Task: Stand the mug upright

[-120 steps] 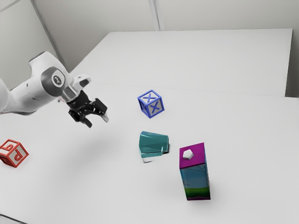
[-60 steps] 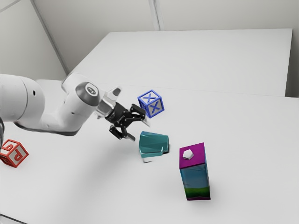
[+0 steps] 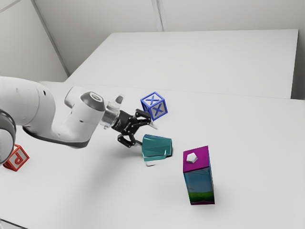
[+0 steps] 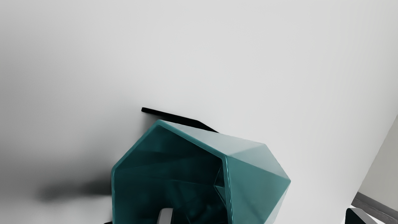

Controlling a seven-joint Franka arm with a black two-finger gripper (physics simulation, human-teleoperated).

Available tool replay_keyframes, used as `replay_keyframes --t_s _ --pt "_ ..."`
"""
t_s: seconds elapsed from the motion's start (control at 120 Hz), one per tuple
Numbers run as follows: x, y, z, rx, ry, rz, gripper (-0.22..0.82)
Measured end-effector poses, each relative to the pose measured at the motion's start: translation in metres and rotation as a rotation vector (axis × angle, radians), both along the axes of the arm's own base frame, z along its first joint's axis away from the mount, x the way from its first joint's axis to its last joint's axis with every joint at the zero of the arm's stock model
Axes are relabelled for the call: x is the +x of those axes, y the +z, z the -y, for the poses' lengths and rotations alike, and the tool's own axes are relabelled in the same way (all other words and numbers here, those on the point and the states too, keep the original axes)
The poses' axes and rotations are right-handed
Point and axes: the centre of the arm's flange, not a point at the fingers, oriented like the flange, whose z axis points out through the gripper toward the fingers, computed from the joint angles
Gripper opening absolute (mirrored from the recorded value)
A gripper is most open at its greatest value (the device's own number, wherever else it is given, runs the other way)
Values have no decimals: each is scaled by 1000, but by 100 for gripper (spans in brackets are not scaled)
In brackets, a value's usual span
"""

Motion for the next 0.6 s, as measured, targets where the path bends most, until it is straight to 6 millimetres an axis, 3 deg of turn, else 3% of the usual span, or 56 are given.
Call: replay_keyframes --t_s 0.2,0.317,0.458,0.6 --pt "1 -12 7 -21 4 3 57" --pt "1 -15 8 -30 6 10 40" --pt "2 -16 8 -32 4 19 12" --pt "2 -15 9 -27 -6 29 0"
